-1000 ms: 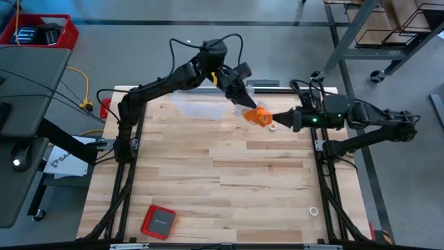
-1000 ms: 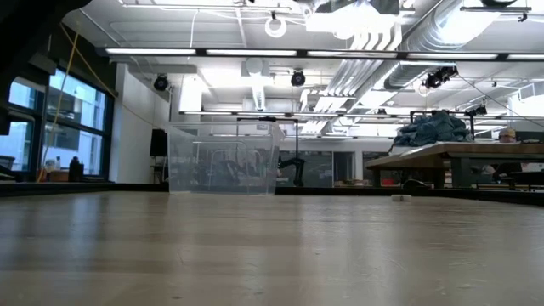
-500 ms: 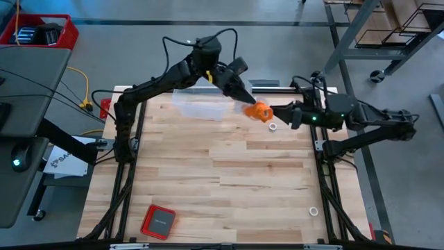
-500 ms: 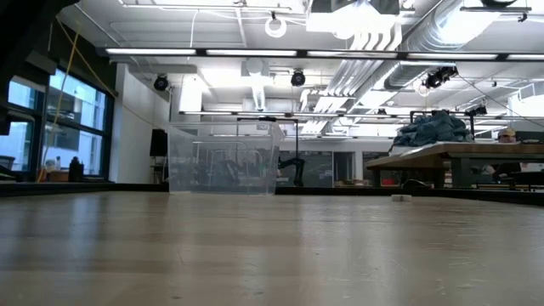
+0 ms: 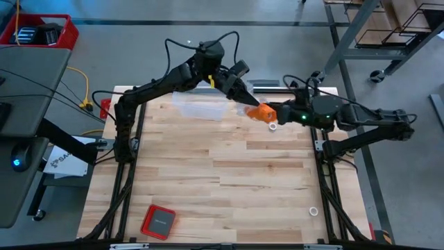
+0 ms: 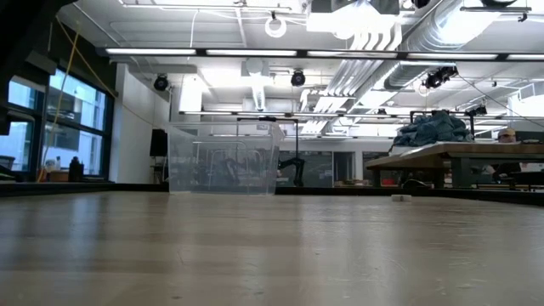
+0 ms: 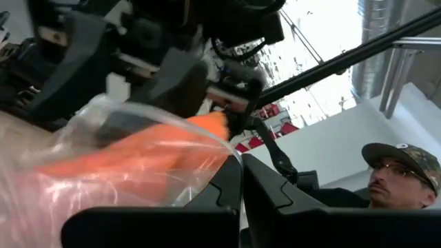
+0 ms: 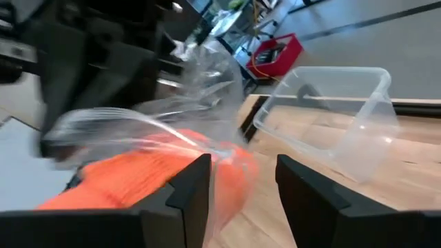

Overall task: Roll bandage
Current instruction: Put the orange bandage in the transparent zip bag

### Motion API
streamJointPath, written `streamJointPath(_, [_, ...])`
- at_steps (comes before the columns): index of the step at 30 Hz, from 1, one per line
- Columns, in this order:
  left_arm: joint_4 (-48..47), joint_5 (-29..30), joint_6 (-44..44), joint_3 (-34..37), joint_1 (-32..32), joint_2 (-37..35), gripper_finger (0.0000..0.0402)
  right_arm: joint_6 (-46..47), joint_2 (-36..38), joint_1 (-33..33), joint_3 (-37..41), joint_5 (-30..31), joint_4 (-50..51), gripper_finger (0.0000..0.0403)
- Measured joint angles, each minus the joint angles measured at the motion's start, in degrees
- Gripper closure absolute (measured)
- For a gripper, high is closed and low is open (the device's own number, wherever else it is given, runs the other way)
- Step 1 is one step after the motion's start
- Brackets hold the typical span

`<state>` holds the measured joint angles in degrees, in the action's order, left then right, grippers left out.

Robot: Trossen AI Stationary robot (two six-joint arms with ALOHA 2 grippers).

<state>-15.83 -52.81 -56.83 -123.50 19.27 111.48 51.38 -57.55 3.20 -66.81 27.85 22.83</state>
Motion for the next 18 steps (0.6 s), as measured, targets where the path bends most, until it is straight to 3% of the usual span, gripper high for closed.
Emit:
streamJointPath(8, [0.32,0.43,-0.05,0.0,-0.33,0.07,0.0401,1.04,-3.4,-2.09,0.0,0.84,-1.76,0.027])
streamJointPath(10, [0.32,0.39,0.01,0.0,-0.33,0.06,0.0401,-0.08,-3.8,-2.22,0.0,0.85,-3.18,0.0293])
streamJointPath(14, [0.07,1.0,0.43,0.0,-0.35,0.06,0.0401,-2.61,-4.01,-2.47,0.0,-0.75,-5.25,0.0386])
streamJointPath(18, [-0.01,2.11,0.15,0.0,-0.35,0.04,0.0389,-1.21,-2.62,-2.47,0.0,-2.04,-5.33,0.04])
